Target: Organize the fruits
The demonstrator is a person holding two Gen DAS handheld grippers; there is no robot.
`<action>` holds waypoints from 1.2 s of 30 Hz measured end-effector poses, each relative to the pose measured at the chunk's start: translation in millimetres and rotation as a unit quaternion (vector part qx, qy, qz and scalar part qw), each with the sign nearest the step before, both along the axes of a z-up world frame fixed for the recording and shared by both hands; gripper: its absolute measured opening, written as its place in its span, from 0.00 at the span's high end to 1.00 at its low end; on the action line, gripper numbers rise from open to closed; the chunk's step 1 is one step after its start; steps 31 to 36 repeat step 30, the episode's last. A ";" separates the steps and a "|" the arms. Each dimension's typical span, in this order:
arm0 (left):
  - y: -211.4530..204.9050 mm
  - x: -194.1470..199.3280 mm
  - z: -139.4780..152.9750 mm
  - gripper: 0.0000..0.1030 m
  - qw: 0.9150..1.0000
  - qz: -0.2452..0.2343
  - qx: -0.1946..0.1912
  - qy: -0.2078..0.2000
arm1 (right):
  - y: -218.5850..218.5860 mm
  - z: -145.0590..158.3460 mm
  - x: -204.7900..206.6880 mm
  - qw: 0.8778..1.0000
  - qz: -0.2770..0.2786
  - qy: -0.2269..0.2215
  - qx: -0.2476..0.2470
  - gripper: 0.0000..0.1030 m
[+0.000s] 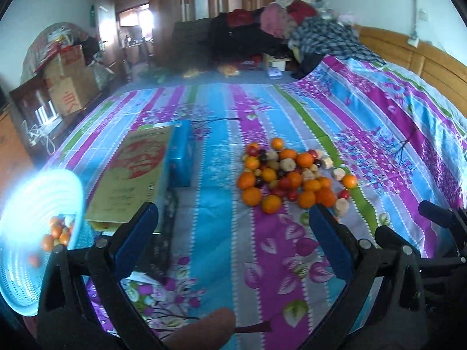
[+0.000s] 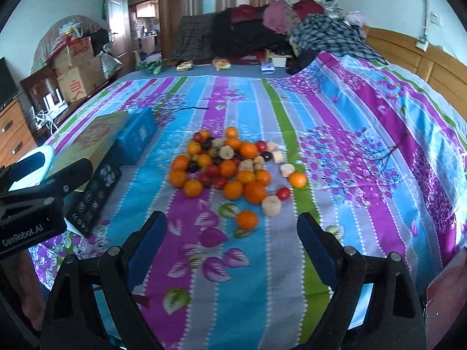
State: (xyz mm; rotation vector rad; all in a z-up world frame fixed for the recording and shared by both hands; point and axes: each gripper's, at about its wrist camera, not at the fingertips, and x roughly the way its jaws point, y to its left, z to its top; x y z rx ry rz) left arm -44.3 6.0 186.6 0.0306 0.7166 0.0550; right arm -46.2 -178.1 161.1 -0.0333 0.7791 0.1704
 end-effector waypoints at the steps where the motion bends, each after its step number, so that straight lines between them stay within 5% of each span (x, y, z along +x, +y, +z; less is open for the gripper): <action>1: -5.3 1.9 -1.4 0.00 1.000 -0.004 0.003 0.002 | -5.1 -1.3 0.1 1.000 -0.004 0.001 0.002 0.10; 17: -55.5 16.2 -28.2 0.00 0.998 -0.033 0.022 0.040 | -43.4 -26.7 3.6 0.999 -0.029 0.024 0.021 0.10; 36: -66.7 20.7 -37.4 0.00 0.998 -0.033 0.015 0.050 | -51.9 -35.9 4.3 0.999 -0.035 0.033 0.022 0.10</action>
